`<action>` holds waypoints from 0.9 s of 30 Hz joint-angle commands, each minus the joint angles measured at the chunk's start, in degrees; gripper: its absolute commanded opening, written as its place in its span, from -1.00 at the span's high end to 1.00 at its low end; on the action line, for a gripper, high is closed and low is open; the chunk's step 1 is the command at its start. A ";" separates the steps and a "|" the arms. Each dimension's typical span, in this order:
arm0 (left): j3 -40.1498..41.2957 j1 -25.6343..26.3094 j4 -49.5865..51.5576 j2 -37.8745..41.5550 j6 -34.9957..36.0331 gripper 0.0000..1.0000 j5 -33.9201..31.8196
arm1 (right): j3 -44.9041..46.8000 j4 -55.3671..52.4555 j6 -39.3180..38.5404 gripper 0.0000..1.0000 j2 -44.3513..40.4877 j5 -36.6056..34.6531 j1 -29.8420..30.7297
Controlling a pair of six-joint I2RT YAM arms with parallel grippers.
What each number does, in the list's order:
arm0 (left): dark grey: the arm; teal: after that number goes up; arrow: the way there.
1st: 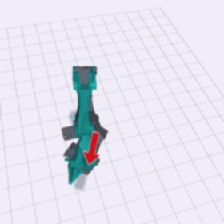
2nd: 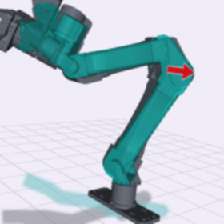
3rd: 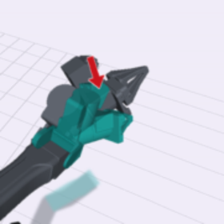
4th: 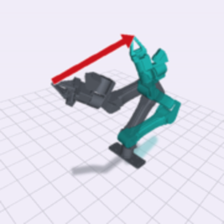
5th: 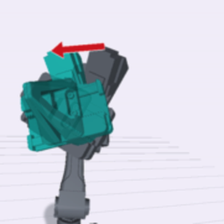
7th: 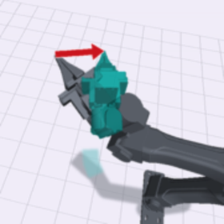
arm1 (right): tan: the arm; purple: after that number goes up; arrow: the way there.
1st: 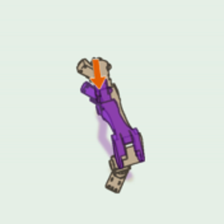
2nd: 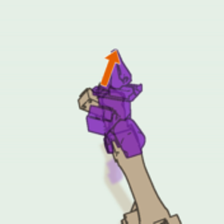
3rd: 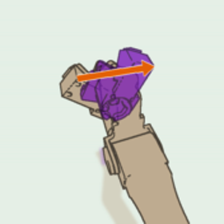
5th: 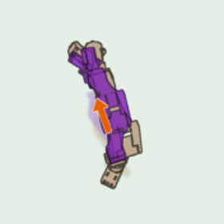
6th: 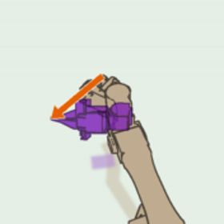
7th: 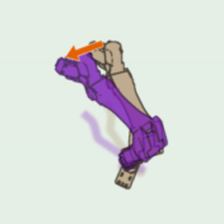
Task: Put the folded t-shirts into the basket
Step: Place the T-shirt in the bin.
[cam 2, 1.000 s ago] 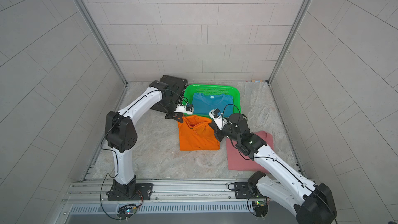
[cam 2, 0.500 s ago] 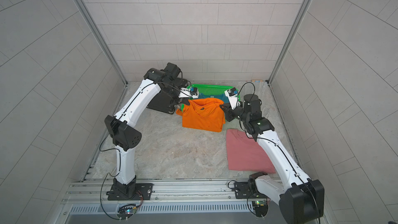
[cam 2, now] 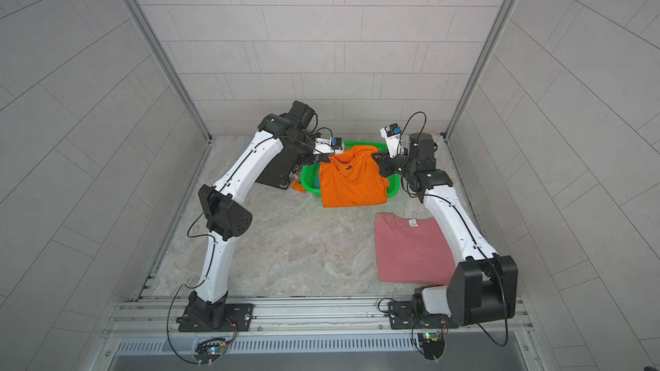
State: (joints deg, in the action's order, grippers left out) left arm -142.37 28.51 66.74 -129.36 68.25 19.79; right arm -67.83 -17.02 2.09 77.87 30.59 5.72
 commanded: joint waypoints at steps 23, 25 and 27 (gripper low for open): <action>0.06 -2.67 -19.89 -8.40 -7.02 1.00 0.26 | -5.11 10.73 1.99 1.00 14.42 -1.40 -1.41; 0.07 -2.72 -21.30 -8.24 -8.63 1.00 -0.39 | -5.21 11.68 2.66 1.00 14.40 -1.24 -1.42; 0.27 -2.74 -22.88 -7.94 -9.78 1.00 -0.97 | -5.69 11.71 2.60 1.00 14.58 -1.25 -1.47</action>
State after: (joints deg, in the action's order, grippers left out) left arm -142.37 26.11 48.03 -137.80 61.17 19.11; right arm -72.34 -8.23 3.64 93.03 29.63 4.47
